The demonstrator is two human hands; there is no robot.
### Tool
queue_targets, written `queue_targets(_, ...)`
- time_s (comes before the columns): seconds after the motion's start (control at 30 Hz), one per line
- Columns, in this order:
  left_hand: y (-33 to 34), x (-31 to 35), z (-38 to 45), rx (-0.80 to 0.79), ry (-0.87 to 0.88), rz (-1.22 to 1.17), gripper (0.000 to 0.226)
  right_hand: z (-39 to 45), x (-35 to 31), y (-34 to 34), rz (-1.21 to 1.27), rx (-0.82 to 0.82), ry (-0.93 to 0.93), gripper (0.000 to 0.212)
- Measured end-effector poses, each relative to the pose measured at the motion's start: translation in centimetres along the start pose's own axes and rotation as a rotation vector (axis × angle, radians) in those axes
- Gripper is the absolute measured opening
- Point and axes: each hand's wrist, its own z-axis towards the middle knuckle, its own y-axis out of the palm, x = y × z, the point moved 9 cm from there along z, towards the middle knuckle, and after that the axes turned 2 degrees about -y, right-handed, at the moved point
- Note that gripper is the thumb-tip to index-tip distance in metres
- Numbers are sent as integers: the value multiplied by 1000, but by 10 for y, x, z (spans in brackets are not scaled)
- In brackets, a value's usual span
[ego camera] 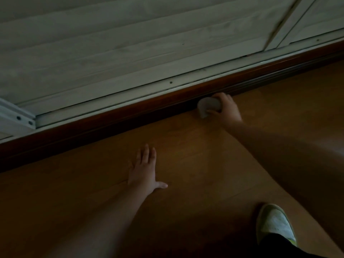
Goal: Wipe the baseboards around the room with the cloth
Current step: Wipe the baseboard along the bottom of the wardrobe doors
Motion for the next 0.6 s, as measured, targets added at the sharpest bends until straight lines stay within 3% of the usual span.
queue_targets(0.17,0,0,2,-16,-1,-9,137,14,46,-44,-37,111,124,54)
queue_targets(0.37,-2,1,1,-28,-8,5,138,-14,44,-27,123,216,225,51)
queue_targets(0.6,-3,2,2,-26,-17,33,136,-42,-81,73,200,-105,-141,55)
